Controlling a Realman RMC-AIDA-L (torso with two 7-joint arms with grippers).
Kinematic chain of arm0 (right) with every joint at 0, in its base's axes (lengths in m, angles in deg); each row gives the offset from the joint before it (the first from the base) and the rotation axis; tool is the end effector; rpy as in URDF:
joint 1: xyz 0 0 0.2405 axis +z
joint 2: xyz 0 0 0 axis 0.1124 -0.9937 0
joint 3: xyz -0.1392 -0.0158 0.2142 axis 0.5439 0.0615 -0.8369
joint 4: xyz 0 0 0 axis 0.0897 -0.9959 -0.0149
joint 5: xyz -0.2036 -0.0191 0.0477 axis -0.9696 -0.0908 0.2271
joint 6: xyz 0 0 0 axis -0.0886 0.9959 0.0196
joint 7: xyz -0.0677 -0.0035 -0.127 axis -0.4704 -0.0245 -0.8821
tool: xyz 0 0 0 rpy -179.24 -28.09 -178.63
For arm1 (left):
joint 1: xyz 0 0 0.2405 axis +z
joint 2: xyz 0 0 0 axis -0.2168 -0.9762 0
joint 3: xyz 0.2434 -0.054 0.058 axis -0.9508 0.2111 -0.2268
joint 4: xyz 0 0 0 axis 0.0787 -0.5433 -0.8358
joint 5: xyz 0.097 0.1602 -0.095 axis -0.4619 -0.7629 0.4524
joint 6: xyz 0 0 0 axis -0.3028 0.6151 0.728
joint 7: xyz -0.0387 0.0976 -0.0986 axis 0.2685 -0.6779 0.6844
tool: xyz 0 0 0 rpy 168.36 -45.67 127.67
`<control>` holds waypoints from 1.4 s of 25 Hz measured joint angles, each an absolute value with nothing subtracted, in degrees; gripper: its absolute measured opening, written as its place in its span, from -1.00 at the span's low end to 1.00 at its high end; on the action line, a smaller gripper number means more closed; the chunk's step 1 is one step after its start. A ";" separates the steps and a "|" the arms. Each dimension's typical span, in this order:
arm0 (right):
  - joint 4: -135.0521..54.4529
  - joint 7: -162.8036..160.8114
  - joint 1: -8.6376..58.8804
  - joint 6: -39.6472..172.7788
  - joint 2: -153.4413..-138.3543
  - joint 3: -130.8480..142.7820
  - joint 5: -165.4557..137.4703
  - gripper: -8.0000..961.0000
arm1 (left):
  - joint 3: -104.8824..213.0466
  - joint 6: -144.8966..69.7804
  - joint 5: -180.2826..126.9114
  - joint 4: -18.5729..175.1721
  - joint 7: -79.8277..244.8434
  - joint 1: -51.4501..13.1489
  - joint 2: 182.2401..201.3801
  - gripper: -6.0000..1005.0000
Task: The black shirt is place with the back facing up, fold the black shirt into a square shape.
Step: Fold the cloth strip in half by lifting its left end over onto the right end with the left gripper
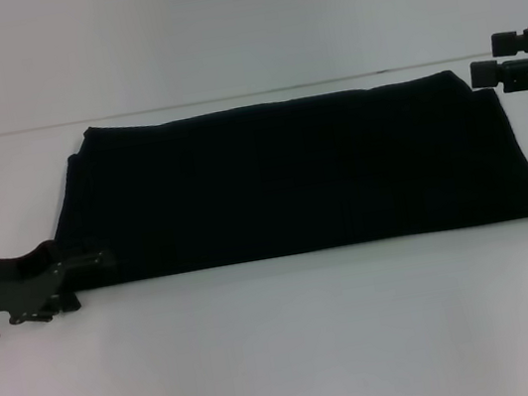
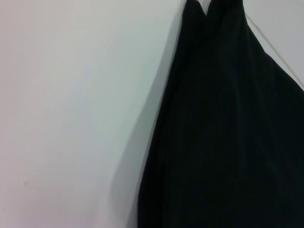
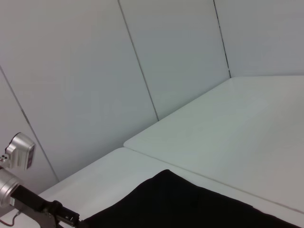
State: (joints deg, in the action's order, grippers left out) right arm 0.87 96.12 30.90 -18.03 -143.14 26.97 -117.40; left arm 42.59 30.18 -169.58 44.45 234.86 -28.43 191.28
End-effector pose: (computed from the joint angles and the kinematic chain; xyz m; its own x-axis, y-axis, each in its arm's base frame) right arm 0.2448 0.3841 0.1088 0.7101 -0.4169 -0.5675 -0.6096 -0.7673 -0.1991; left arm -0.3259 0.3736 0.0413 -0.1897 0.8774 0.4405 0.9734 0.2269 -0.0326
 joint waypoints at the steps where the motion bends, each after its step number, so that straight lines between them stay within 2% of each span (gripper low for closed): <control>1: 0.87 96.12 30.90 -18.02 -143.14 26.84 -117.40 0.89 | 42.59 30.03 -169.69 44.48 234.86 -28.48 191.27 0.77; 35: 0.87 96.12 30.35 -17.94 -143.04 26.47 -114.60 0.88 | 43.07 25.51 -169.87 45.99 234.85 -29.59 190.60 0.77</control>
State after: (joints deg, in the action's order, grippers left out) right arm 0.87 96.12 30.35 -17.94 -143.04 26.47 -114.60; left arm 43.07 25.51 -169.87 45.99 234.85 -29.59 190.60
